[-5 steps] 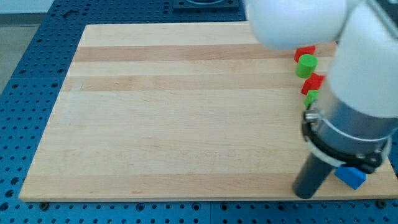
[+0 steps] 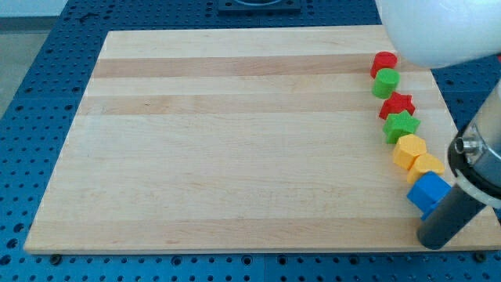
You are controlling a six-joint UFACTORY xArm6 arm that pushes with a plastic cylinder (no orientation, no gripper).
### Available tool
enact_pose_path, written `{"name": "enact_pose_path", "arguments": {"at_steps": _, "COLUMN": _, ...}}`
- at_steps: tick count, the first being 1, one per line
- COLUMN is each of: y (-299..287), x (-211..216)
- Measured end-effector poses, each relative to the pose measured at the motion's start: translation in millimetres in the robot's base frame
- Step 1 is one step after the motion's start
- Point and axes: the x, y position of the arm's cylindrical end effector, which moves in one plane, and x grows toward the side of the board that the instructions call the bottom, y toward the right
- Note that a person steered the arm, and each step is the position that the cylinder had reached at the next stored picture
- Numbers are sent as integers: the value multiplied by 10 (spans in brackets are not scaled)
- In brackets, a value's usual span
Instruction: Push the blue triangle slightly up
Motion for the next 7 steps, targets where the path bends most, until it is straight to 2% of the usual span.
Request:
{"name": "enact_pose_path", "arguments": {"at_steps": 1, "y": 270, "x": -9}}
{"name": "enact_pose_path", "arguments": {"at_steps": 4, "y": 594, "x": -87}}
{"name": "enact_pose_path", "arguments": {"at_steps": 7, "y": 548, "x": -203}}
